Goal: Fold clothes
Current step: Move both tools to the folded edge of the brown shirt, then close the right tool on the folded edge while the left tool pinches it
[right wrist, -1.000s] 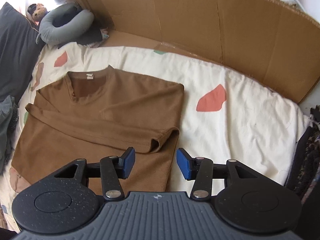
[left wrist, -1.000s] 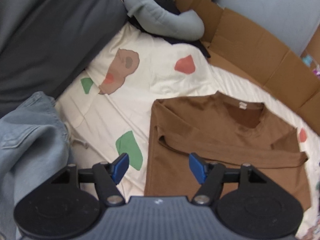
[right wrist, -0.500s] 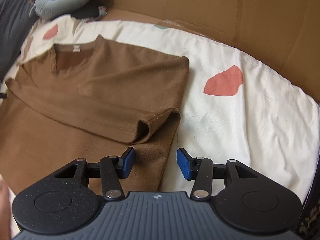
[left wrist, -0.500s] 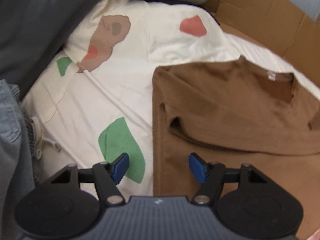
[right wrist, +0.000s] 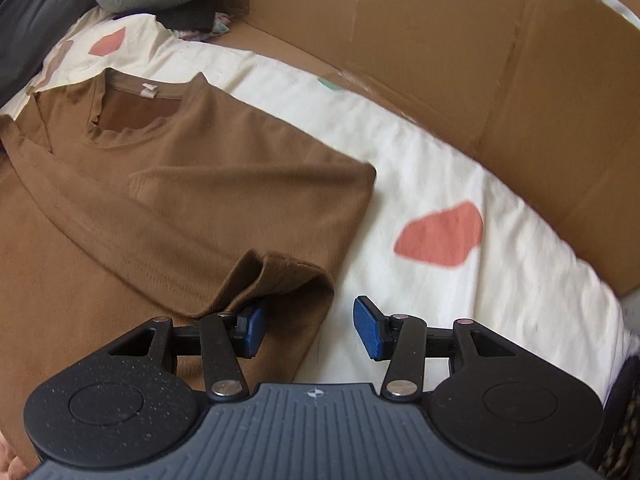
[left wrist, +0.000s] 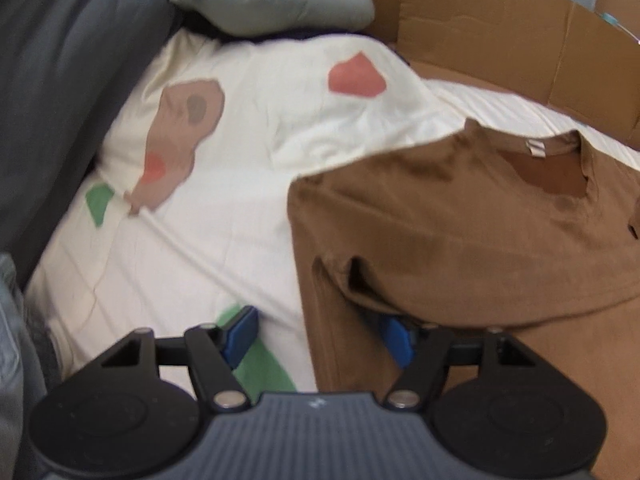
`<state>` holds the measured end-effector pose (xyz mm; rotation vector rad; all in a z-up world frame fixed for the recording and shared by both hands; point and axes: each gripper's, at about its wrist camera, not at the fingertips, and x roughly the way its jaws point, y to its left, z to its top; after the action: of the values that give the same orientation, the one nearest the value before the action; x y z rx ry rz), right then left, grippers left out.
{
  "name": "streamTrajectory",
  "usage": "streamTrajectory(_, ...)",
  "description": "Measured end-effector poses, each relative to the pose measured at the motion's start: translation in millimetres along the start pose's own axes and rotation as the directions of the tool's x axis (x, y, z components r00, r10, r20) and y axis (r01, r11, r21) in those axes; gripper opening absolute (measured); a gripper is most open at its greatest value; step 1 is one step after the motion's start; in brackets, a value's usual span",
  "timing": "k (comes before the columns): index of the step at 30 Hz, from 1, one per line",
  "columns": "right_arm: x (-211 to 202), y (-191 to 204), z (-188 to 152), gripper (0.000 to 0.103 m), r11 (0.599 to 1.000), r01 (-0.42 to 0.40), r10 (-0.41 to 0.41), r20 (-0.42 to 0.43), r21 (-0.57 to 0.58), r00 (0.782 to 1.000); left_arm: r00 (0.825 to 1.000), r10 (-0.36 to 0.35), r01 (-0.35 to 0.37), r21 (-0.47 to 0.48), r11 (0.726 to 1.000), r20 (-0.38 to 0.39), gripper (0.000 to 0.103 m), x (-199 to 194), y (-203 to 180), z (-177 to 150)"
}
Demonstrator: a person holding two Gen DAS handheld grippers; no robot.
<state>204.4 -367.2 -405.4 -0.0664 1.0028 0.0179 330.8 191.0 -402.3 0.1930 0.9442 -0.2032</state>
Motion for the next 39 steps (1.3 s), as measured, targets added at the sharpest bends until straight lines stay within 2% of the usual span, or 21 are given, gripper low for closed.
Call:
streamTrajectory(4, 5, 3, 10, 0.054, 0.999, 0.002, -0.002, 0.006, -0.05, 1.0, 0.999, 0.007, -0.007, -0.002, 1.0, 0.053, 0.07, 1, 0, 2)
streamTrajectory(11, 12, 13, 25, 0.053, 0.995, -0.002, 0.005, 0.034, -0.099, 0.999, 0.994, -0.013, 0.009, 0.044, 0.999, 0.108, 0.054, -1, -6, 6)
streamTrajectory(21, 12, 17, 31, 0.052, 0.994, -0.039, 0.046, 0.067, -0.103, 0.997, 0.993, -0.029, 0.027, 0.018, 0.999, 0.112, 0.044, 3, -4, 11)
streamTrajectory(22, 12, 17, 32, 0.049, 0.994, -0.045, 0.052, 0.07, -0.1, 0.996, 0.993, -0.029, 0.027, 0.017, 0.999, 0.112, 0.042, 3, -4, 11)
streamTrajectory(24, 12, 16, 33, 0.037, 0.994, -0.061, 0.068, 0.073, -0.093, 0.995, 0.993, -0.028, 0.026, 0.018, 0.999, 0.113, 0.036, 4, -5, 13)
streamTrajectory(25, 12, 15, 33, 0.025, 0.994, -0.068, 0.074, 0.072, -0.087, 0.995, 0.993, -0.027, 0.025, 0.016, 1.0, 0.115, 0.031, 3, -5, 13)
streamTrajectory(26, 11, 15, 34, 0.017, 0.994, -0.072, 0.078, 0.076, -0.08, 0.994, 0.993, -0.023, 0.022, 0.011, 1.0, 0.12, 0.026, 3, -5, 13)
streamTrajectory(28, 8, 13, 33, 0.01, 0.995, -0.072, 0.078, 0.088, -0.072, 0.993, 0.991, -0.012, 0.012, 0.002, 1.0, 0.132, 0.02, 0, -4, 13)
streamTrajectory(29, 6, 11, 33, 0.008, 0.995, -0.067, 0.074, 0.094, -0.07, 0.993, 0.99, -0.008, 0.009, -0.003, 1.0, 0.138, 0.015, -1, -4, 13)
streamTrajectory(32, 0, 3, 32, 0.005, 0.998, -0.055, 0.059, 0.11, -0.034, 0.992, 0.988, -0.002, 0.004, -0.016, 1.0, 0.153, 0.01, -5, -3, 11)
streamTrajectory(39, -5, -24, 28, 0.004, 0.992, -0.037, 0.02, 0.137, 0.118, 0.99, 0.983, 0.02, -0.005, -0.079, 0.997, 0.184, 0.008, -11, 2, 6)
